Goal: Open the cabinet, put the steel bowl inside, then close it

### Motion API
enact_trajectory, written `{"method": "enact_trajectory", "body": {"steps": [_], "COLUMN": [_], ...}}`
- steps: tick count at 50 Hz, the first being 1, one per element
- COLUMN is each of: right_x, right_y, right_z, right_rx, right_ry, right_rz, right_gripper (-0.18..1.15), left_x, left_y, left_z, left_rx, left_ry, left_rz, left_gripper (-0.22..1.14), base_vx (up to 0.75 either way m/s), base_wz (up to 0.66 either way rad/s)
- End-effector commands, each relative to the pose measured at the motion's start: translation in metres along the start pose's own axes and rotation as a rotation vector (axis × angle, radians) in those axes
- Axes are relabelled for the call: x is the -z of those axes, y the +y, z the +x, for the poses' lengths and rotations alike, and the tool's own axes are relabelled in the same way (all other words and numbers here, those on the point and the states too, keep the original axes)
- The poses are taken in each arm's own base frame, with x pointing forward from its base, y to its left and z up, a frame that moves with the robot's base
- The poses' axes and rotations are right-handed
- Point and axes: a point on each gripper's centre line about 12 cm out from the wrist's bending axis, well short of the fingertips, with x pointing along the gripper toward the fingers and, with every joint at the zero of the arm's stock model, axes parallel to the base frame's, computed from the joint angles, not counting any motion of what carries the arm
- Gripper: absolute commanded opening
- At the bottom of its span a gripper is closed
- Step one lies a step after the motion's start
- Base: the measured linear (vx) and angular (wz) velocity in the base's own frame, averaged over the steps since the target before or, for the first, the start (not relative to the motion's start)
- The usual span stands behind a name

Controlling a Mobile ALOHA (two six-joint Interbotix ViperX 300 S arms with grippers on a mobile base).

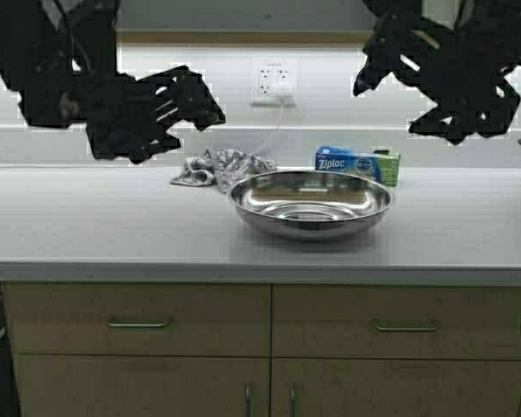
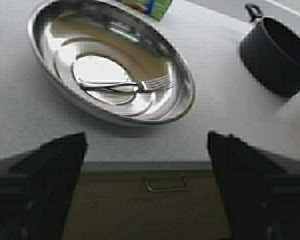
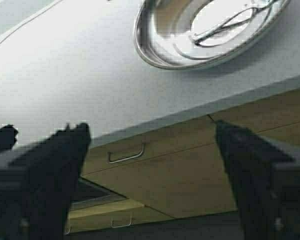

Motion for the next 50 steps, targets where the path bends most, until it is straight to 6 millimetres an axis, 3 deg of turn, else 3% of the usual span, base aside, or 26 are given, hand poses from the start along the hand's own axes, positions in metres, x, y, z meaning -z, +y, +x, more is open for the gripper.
{"method": "enact_trajectory", "body": {"steps": [1,10,17,31,40,50], "right_x": [0.021,0.042,0.060,0.069,0.073,0.075], "right_y": [-0.007,-0.037,-0.058,-0.102,-0.113,-0.124], "right_z": [0.012,0.032,0.053,0.088,0.112,0.125], "right_rx": [-0.010,0.048,0.069,-0.007,-0.118,-0.137], "right_ry": [-0.001,-0.073,-0.111,-0.183,-0.153,-0.136], "right_rz": [0.002,0.034,0.041,0.215,0.260,0.323], "right_gripper": [1.04,1.04,1.04,1.04,1.04,1.04], "left_x": [0.022,0.043,0.052,0.060,0.064,0.064], "left_y": [0.029,0.070,0.090,0.117,0.134,0.131], "left_z": [0.005,0.016,0.031,0.054,0.055,0.052], "left_rx": [0.028,0.007,-0.001,0.007,0.004,0.034], "left_ry": [-0.061,-0.139,-0.148,-0.178,-0.198,-0.199], "left_rz": [-0.106,-0.242,-0.321,-0.382,-0.426,-0.439], "left_gripper": [1.02,1.02,1.02,1.02,1.02,1.02], "base_vx": [0.00,0.01,0.02,0.05,0.13,0.18], "base_wz": [0.00,0.00,-0.01,-0.02,-0.05,-0.07]}}
